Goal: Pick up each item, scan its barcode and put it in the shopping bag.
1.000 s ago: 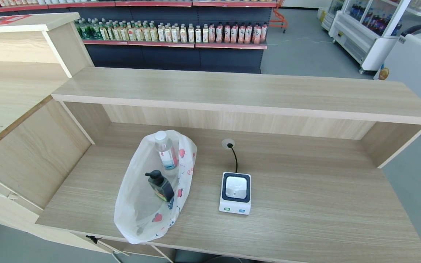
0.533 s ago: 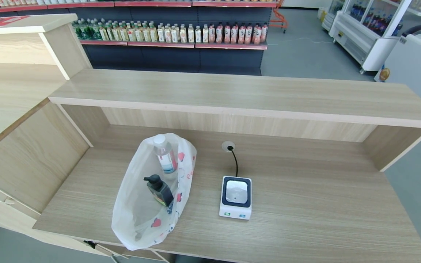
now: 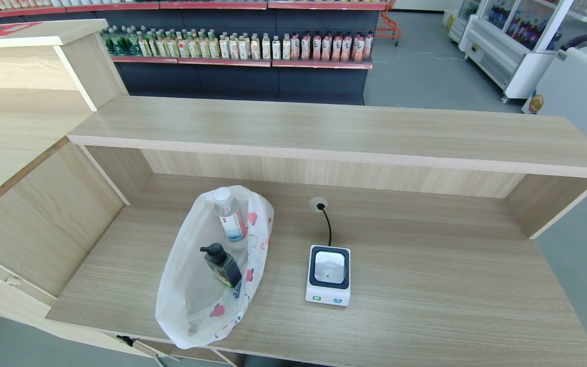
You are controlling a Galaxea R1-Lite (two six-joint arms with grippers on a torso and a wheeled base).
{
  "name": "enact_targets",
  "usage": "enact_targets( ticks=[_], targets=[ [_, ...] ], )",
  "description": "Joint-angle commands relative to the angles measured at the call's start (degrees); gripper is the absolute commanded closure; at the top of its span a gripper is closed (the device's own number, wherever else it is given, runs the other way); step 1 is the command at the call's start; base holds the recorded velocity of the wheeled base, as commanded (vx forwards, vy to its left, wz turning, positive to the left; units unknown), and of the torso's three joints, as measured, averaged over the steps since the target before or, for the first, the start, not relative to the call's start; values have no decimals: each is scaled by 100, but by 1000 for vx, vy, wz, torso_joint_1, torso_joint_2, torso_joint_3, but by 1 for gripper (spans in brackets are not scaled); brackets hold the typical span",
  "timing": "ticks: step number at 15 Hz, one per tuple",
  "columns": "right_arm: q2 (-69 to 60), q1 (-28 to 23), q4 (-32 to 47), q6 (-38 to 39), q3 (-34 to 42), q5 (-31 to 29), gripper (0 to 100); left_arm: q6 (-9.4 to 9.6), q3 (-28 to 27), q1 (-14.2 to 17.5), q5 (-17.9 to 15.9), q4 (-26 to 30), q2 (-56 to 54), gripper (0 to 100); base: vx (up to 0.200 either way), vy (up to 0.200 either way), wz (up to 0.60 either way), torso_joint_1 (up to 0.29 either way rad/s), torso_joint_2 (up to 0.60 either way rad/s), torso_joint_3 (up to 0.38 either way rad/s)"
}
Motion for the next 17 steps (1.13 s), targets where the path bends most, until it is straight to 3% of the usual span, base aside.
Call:
enact_targets(
  ticks=[1,17],
  targets=[
    [11,0,-1,-2,1,2,100,-1,1,-1,2,-1,-2,0,0,0,0,0,0,0],
    [11,0,-1,-54,1,2,100,-1,1,-1,2,-1,-2,0,0,0,0,0,0,0]
  ],
)
